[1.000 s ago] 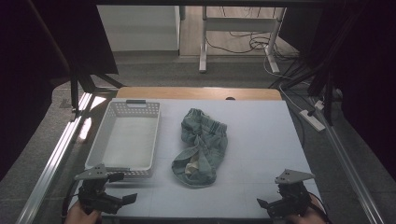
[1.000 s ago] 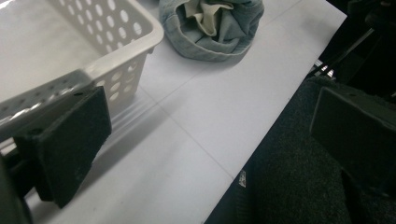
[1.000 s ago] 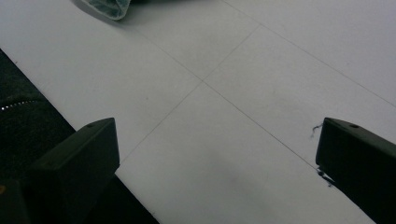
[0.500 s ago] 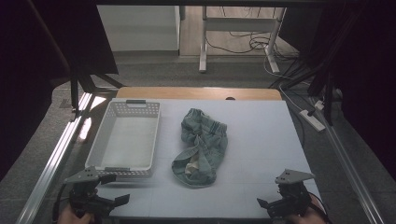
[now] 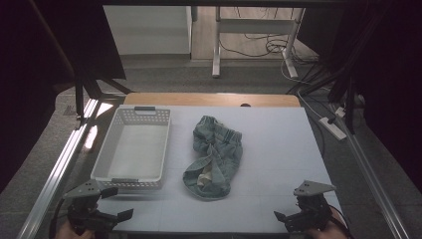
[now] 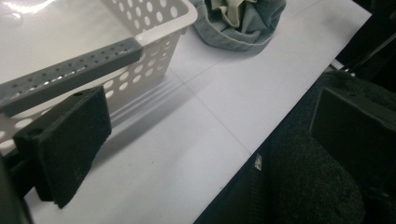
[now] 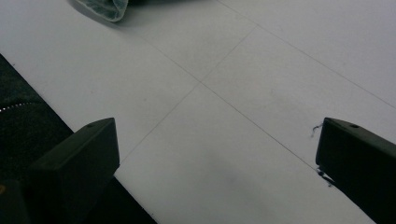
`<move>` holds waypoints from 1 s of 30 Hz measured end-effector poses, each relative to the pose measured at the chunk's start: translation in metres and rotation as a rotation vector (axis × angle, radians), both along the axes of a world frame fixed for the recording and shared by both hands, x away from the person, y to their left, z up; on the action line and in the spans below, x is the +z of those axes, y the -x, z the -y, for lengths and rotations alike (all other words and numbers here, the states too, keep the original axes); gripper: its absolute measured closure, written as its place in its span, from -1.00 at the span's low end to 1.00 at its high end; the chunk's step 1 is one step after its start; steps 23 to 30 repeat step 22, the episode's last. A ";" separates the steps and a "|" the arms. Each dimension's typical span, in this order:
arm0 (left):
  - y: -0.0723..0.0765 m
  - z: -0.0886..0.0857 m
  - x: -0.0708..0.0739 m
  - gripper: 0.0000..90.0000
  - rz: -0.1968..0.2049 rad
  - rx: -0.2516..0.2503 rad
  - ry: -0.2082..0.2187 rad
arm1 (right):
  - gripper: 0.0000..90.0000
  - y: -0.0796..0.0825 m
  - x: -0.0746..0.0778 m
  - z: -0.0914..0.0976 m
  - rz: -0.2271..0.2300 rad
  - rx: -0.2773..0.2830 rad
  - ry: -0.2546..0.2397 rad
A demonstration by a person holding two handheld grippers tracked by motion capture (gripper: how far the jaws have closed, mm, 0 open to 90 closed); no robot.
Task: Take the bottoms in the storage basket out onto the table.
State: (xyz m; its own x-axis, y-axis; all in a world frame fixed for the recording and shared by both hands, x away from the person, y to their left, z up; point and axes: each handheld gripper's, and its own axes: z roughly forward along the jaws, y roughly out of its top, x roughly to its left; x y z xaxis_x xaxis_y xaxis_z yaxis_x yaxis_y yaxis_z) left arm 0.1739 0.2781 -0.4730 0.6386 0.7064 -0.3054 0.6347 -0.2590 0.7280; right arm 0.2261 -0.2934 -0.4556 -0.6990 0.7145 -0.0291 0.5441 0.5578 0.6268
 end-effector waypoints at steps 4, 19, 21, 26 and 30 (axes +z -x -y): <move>0.002 -0.003 0.000 -1.00 -0.002 0.008 -0.006 | -1.00 0.000 0.000 0.000 0.001 -0.001 0.000; 0.007 -0.010 -0.002 -1.00 -0.019 0.021 -0.023 | -1.00 0.000 0.000 -0.001 0.004 -0.001 -0.001; 0.007 -0.011 -0.002 -1.00 -0.022 0.023 -0.011 | -1.00 0.000 0.000 -0.001 0.002 -0.001 -0.001; 0.006 -0.011 -0.002 -1.00 -0.024 0.022 -0.007 | -1.00 0.000 0.000 -0.001 0.001 -0.002 0.002; 0.006 -0.011 -0.002 -1.00 -0.024 0.022 -0.007 | -1.00 0.000 0.000 -0.001 0.001 -0.002 0.002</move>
